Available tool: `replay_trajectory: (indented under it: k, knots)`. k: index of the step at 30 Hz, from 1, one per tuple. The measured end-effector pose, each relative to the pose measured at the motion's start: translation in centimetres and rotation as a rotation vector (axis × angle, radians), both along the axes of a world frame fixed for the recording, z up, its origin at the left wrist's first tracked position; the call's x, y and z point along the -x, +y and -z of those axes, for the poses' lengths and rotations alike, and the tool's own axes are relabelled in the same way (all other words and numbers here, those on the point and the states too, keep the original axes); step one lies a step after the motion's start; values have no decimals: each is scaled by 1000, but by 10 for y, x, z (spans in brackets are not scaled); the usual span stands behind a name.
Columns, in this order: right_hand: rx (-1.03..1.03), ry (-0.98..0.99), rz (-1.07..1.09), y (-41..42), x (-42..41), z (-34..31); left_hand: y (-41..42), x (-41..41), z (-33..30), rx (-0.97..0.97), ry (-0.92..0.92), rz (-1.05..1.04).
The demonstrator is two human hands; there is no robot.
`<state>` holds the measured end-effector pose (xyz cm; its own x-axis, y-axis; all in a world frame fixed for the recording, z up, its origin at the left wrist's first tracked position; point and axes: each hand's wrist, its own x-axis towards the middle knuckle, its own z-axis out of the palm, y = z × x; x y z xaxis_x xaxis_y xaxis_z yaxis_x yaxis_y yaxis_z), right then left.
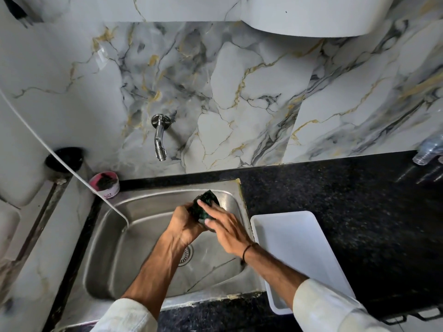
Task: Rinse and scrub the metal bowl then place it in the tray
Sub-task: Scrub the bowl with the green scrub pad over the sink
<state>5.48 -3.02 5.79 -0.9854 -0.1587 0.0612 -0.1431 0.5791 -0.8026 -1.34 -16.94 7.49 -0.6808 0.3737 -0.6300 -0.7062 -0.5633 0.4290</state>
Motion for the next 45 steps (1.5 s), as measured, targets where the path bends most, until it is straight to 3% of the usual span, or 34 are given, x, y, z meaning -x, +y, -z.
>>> replay_trajectory:
  k: [2,4,7,9,12,16,20,22,24,27,30,32,34,37,40,45]
  knots:
    - [79,-164,76,2,19,-11,0,-3,2,-21,-4,-69]
    - [367,-363,201,6,26,-18,-3,-2,4,10,7,-115]
    - [536,-451,227,5,14,-11,-8,4,7,58,27,-166]
    - [448,-432,214,-5,2,-4,-9,4,11,56,30,-196]
    - [154,-319,85,-24,-5,-4,-7,0,17,50,22,-173]
    - [20,-266,21,-31,20,-25,0,-5,18,20,28,-153]
    - [125,-329,212,-16,30,-19,-2,-1,17,152,86,-207]
    - [330,-448,336,-16,25,-5,-3,2,15,285,152,-213]
    - [677,-623,438,-19,23,5,-3,0,15,590,367,-172]
    - [1020,-750,525,-17,30,1,0,-16,25,1019,921,62]
    - [1039,-741,554,-8,32,-6,-2,-29,36,1570,1395,486]
    - [966,-711,588,2,28,-1,-6,-32,39,1686,1536,603]
    - [949,-670,649,15,24,10,-7,-34,43,1623,1508,515]
    - [940,-662,702,37,15,18,1,-36,47,1481,1133,200]
    - [937,-687,741,60,5,25,20,-25,49,1277,727,356]
    - [941,-684,884,114,-21,34,75,-25,60,1181,601,417]
